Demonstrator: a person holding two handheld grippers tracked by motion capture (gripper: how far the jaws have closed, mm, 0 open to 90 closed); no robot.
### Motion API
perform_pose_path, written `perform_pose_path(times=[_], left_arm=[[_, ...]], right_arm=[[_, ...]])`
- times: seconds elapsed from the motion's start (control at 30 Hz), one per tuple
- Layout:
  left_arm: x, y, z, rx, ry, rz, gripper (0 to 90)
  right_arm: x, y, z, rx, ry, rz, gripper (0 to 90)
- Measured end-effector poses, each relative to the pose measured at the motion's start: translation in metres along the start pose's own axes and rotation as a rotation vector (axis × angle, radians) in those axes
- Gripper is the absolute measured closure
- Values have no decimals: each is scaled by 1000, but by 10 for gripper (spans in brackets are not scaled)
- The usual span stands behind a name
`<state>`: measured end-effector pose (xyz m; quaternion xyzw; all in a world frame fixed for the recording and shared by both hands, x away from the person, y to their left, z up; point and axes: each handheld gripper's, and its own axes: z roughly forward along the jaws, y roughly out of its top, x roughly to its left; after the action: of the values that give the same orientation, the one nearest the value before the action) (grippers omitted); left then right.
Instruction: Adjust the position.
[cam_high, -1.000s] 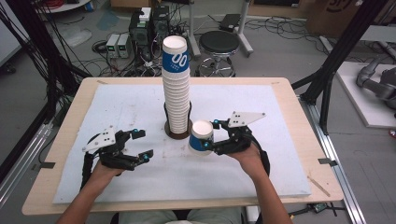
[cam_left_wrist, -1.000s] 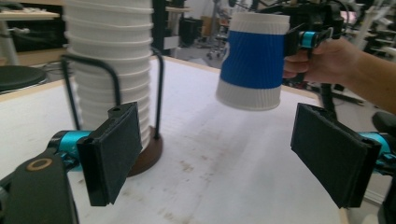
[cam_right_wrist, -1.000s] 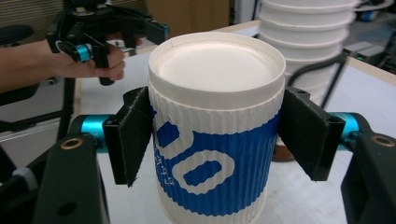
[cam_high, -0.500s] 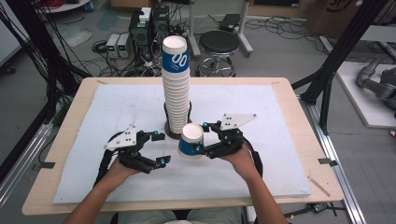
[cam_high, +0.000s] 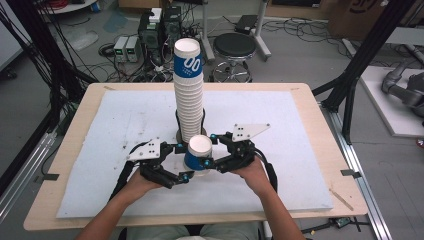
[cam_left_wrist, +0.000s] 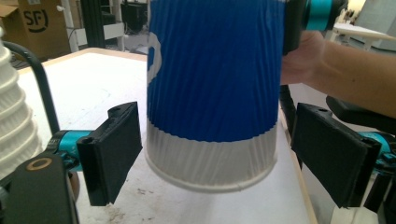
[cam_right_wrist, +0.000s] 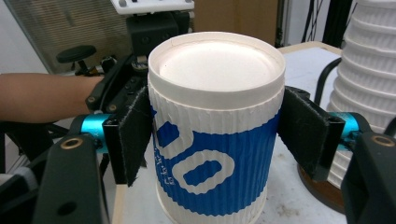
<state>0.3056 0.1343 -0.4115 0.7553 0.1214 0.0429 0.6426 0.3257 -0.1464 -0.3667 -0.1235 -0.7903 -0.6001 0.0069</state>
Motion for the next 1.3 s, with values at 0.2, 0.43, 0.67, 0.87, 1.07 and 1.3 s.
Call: perform_pose_path(times=[0.2, 0.43, 0.67, 0.87, 1.07, 1.3], left_arm=[[0, -2, 3, 7, -5, -4, 161], [1, -5, 5, 13, -14, -19, 194], [3, -5, 3, 35, -13, -14, 252], [3, -4, 0, 43, -13, -6, 284], [3, -1, -3, 57, -17, -5, 300], [5, 4, -11, 103, -3, 4, 301]], right_arm=[[0, -1, 5, -4, 16, 5, 294], [0, -2, 7, -1, 26, 13, 294], [-1, -4, 9, 8, 17, 24, 297], [-1, -6, 12, 5, 6, 59, 199], [1, -6, 17, 31, 0, 61, 193], [-3, -1, 0, 2, -11, 70, 141]])
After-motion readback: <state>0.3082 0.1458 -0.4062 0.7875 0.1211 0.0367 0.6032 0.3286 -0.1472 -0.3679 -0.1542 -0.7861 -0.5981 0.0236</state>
